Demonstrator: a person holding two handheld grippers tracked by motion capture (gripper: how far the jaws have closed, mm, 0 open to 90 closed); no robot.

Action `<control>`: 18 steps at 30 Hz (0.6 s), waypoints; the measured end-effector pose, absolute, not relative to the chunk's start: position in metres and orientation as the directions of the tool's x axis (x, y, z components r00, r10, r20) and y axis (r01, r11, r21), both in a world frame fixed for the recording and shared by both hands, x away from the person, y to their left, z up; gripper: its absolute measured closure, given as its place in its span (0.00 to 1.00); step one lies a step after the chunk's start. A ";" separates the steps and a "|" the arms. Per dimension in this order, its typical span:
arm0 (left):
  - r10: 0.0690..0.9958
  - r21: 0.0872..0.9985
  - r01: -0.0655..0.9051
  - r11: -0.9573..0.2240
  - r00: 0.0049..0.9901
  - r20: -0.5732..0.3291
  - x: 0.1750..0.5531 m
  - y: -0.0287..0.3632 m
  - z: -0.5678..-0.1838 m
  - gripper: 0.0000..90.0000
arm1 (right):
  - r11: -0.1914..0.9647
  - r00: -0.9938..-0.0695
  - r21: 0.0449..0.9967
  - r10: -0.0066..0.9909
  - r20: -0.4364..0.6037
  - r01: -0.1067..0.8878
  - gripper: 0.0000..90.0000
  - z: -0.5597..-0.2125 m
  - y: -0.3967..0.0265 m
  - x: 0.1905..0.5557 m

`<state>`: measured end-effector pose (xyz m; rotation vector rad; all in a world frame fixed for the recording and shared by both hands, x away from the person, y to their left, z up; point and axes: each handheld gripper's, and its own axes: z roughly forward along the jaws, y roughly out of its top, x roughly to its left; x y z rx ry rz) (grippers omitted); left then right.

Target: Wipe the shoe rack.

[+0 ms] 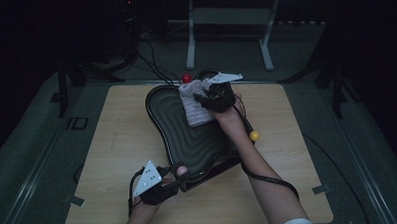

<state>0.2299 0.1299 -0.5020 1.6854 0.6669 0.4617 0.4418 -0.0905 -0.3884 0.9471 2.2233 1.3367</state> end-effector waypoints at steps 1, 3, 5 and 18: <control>0.652 0.975 0.180 -0.131 0.756 -0.053 0.230 0.130 -0.502 0.67 | 0.321 -0.702 0.879 0.712 0.022 0.353 0.76 -0.388 -0.090 0.442; 0.651 0.975 0.181 -0.129 0.757 -0.054 0.230 0.130 -0.502 0.67 | 0.324 -0.697 0.878 0.717 0.016 0.353 0.76 -0.391 -0.092 0.438; 0.652 0.973 0.184 -0.137 0.757 -0.052 0.230 0.130 -0.501 0.67 | 0.324 -0.693 0.876 0.721 0.016 0.357 0.76 -0.393 -0.093 0.435; 0.651 0.972 0.192 -0.135 0.756 -0.059 0.231 0.130 -0.501 0.67 | 0.337 -0.692 0.862 0.721 0.023 0.380 0.76 -0.407 -0.106 0.409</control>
